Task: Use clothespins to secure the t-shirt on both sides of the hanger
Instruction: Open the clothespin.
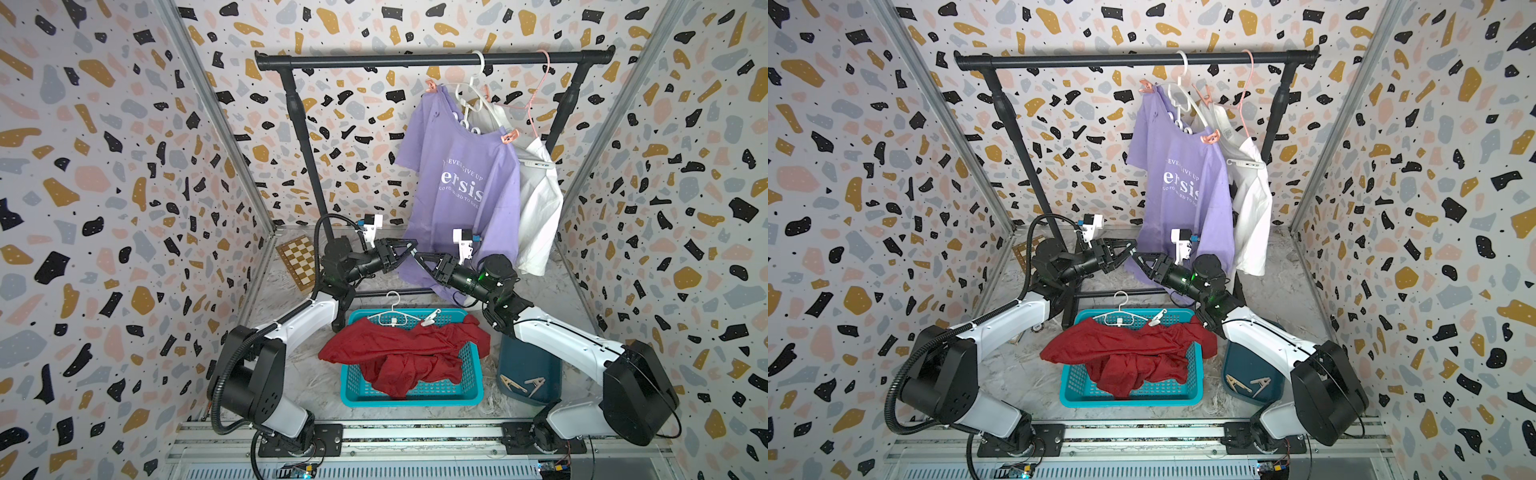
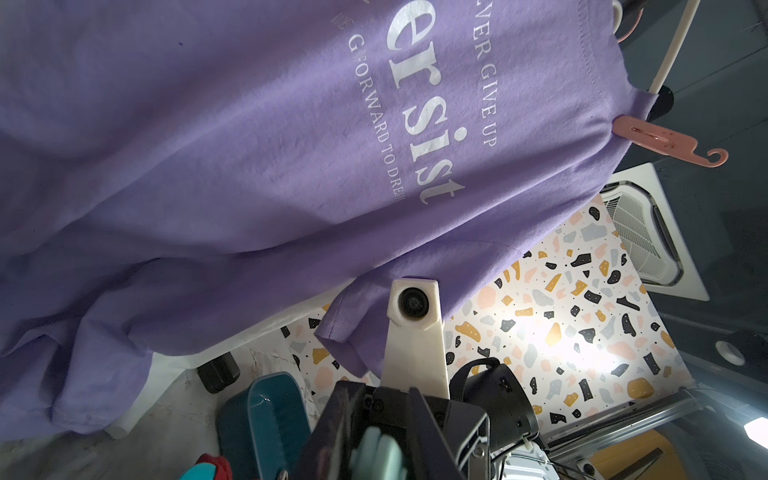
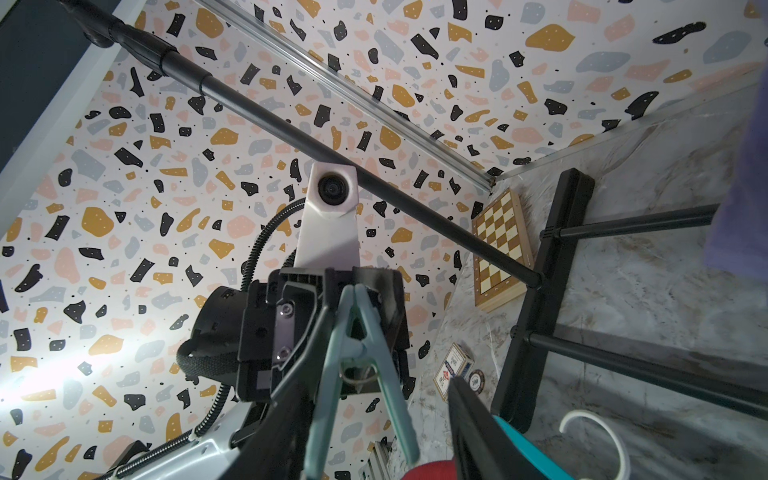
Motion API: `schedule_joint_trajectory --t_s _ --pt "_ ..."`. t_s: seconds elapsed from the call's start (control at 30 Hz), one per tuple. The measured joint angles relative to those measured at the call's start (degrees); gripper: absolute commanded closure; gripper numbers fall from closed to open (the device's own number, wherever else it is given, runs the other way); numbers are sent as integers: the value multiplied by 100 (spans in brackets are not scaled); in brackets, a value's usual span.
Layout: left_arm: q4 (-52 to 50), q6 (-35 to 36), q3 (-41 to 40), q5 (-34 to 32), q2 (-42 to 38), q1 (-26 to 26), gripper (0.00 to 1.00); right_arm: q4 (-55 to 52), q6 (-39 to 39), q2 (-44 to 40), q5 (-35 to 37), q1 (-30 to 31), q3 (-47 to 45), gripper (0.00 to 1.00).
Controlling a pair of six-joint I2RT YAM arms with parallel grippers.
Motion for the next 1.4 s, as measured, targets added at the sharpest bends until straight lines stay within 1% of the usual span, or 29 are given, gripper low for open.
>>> schedule_joint_trajectory --t_s 0.13,0.5,0.57,0.67,0.8,1.0,1.27,1.33,1.4 --pt "11 -11 0 -24 15 -28 76 61 9 0 -17 0 0 51" --pt "94 -87 -9 -81 79 -55 76 125 52 0 -24 4 0 64" --pt "107 -87 -15 -87 81 -55 76 118 63 0 -20 4 0 61" --pt "111 -90 -24 -111 83 -59 77 114 57 0 -22 4 0 47" --pt "111 -90 -26 -125 83 -59 77 94 44 0 -22 11 0 46" --pt "109 -90 -26 -127 85 -59 77 81 39 -2 -20 22 0 52" --pt "107 -90 -26 -129 85 -59 77 17 -2 -4 -15 26 -2 64" --pt "107 -90 -26 -127 85 -59 73 -28 -9 -11 4 28 -2 67" --pt "107 -92 -26 -127 85 -59 63 -107 -37 -26 31 31 -2 69"
